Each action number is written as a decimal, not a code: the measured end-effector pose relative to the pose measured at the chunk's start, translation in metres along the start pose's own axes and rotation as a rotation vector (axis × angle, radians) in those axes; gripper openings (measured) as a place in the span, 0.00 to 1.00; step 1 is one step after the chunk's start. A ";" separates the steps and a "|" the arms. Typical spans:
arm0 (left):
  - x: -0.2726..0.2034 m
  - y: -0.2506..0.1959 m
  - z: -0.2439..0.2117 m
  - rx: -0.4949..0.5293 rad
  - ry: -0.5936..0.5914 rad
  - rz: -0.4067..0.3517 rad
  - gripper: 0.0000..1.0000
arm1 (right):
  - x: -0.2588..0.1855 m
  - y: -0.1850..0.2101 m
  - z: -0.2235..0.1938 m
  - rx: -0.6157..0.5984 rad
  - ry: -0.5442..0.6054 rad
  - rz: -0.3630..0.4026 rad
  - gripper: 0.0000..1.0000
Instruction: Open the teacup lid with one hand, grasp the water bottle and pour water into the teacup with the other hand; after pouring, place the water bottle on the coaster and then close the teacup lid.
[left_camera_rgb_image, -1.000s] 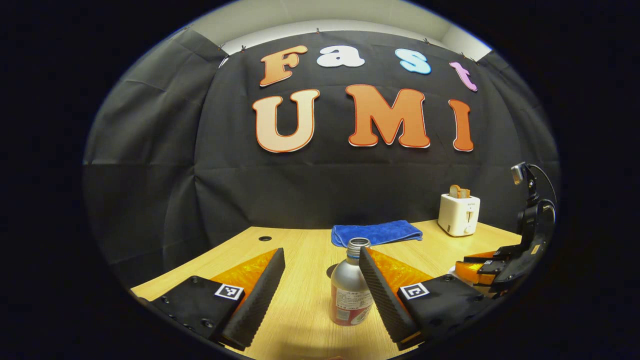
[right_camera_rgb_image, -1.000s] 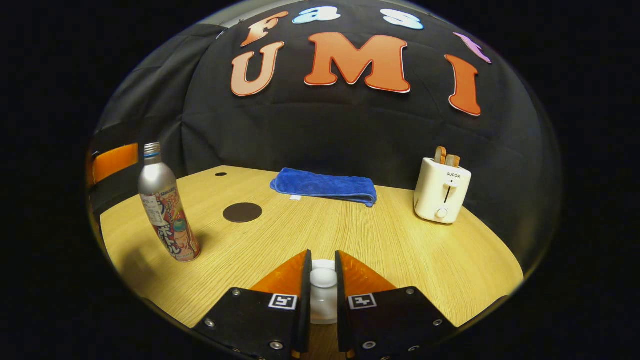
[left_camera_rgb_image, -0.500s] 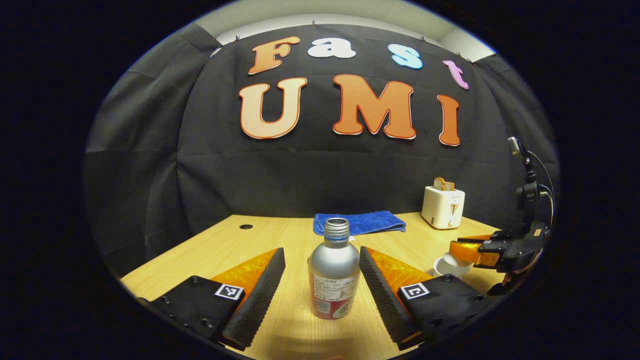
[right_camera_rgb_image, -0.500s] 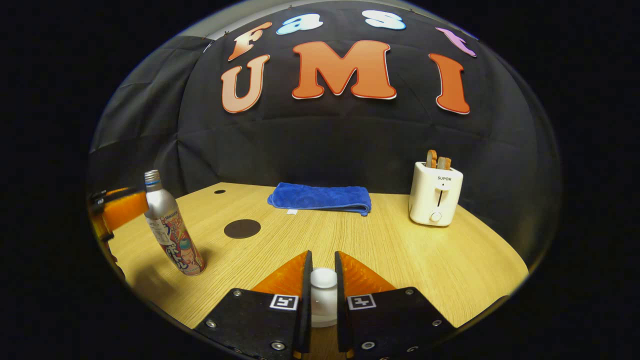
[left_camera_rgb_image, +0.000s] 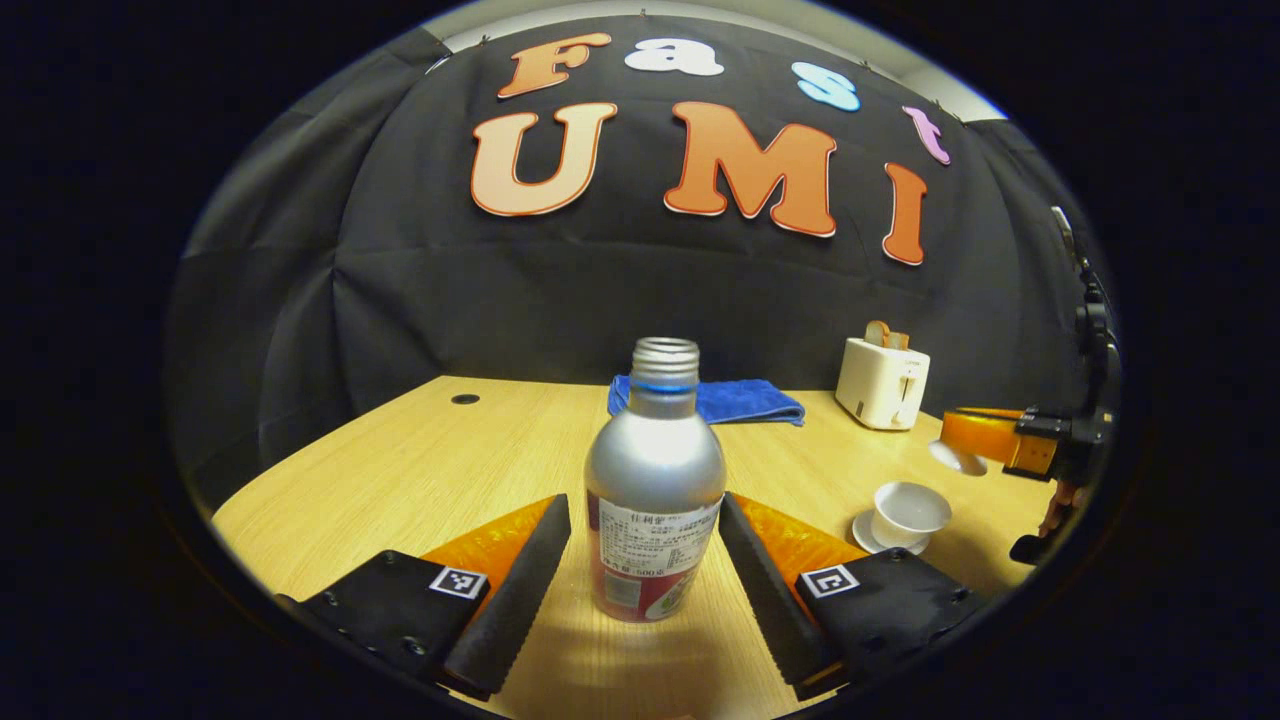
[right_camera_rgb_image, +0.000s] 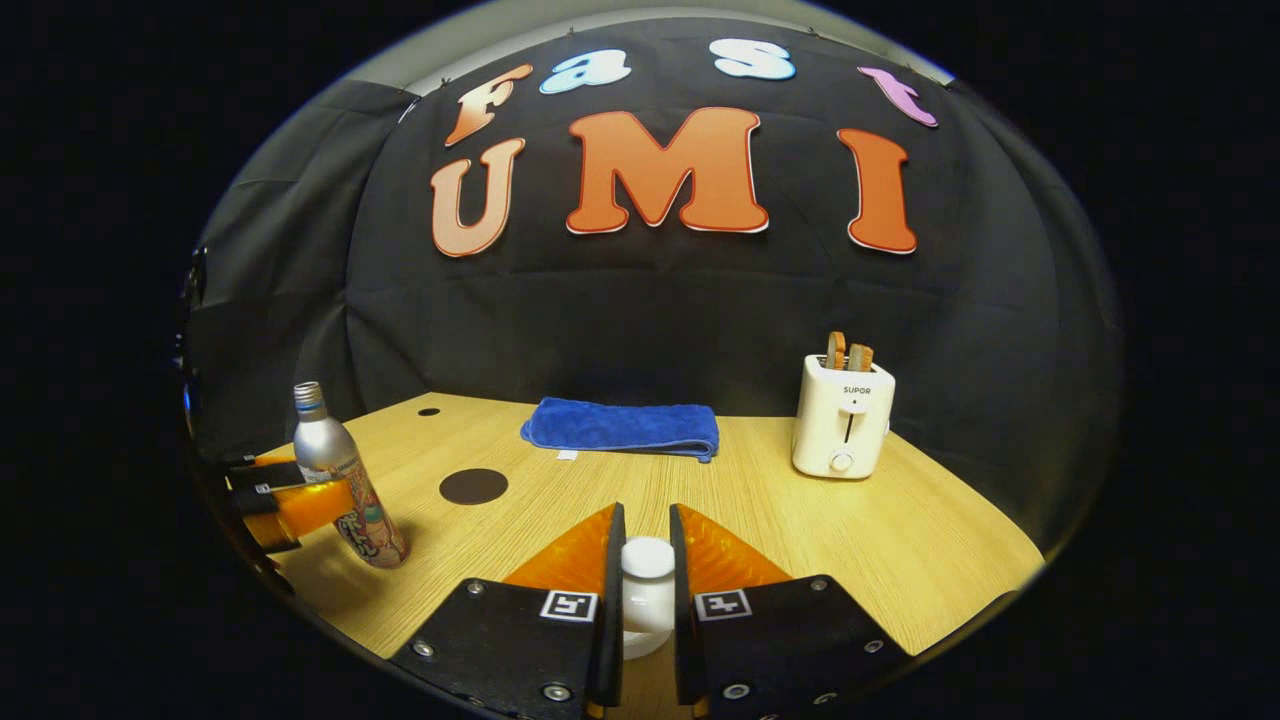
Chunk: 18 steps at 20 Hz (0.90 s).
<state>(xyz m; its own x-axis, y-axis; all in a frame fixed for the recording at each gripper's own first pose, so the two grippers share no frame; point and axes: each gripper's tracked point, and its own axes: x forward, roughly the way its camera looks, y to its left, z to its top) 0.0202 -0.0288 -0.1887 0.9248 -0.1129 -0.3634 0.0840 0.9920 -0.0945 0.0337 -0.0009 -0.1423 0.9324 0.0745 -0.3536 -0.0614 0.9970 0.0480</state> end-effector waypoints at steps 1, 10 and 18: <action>0.002 -0.001 -0.006 0.004 0.015 0.002 0.98 | 0.000 -0.001 0.002 0.002 -0.004 -0.004 0.21; 0.014 0.000 -0.024 0.027 0.042 0.042 0.88 | -0.005 -0.011 0.010 0.010 -0.024 -0.020 0.22; 0.021 -0.002 -0.008 0.183 0.016 0.106 0.85 | -0.017 -0.029 0.029 0.016 -0.067 -0.047 0.22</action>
<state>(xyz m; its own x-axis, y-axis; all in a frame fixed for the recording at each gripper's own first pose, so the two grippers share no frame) 0.0362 -0.0331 -0.2031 0.9260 -0.0068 -0.3774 0.0539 0.9920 0.1144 0.0295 -0.0320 -0.1109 0.9558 0.0257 -0.2929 -0.0121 0.9988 0.0480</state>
